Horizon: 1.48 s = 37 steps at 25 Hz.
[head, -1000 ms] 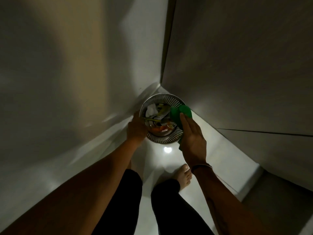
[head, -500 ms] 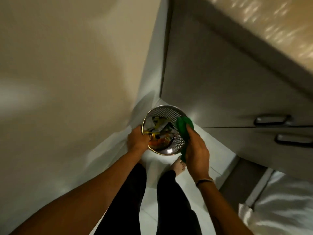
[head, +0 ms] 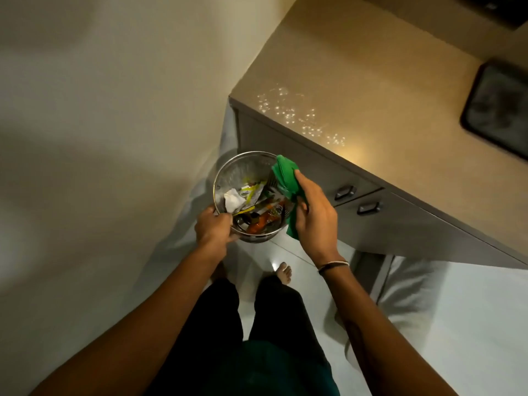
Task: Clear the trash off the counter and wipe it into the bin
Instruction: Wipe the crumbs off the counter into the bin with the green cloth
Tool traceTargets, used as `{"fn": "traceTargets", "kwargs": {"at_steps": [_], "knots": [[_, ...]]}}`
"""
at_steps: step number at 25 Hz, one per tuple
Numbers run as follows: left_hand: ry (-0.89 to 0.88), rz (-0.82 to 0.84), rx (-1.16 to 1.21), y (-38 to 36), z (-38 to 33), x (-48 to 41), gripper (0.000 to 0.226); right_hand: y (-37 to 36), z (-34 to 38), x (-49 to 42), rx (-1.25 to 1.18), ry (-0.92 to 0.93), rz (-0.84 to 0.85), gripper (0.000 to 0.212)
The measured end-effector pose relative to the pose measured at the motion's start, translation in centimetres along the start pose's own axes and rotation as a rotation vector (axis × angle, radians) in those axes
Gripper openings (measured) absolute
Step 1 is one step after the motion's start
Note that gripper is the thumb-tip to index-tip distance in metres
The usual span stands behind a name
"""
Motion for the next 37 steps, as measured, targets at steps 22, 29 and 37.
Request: {"fn": "traceTargets", "kwargs": {"at_steps": [22,29,37], "knots": [[-0.085,-0.084,-0.13,0.4,-7.2,0.4,0.024,3.8,-6.3,-13.8,0.495,-0.128,-0.079,0.099],[-0.122,-0.057,-0.179,0.5,-7.8,0.2,0.027,0.4,-3.7,-14.9,0.419,-0.059,-0.05,0.086],[-0.098,-0.055,-0.16,0.8,-8.7,1.1,0.03,-2.7,-0.5,-14.2,0.215,0.142,0.099,0.062]]}}
Point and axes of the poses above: each hand's wrist, its own x-axis away from the middle knuckle, its own y-axis out of the back of the hand, z = x × y, the point moved 5 cm from there along -x, towards the middle knuckle, and after that the axes turned 11 degrees about -z, right-handed, at the moved point
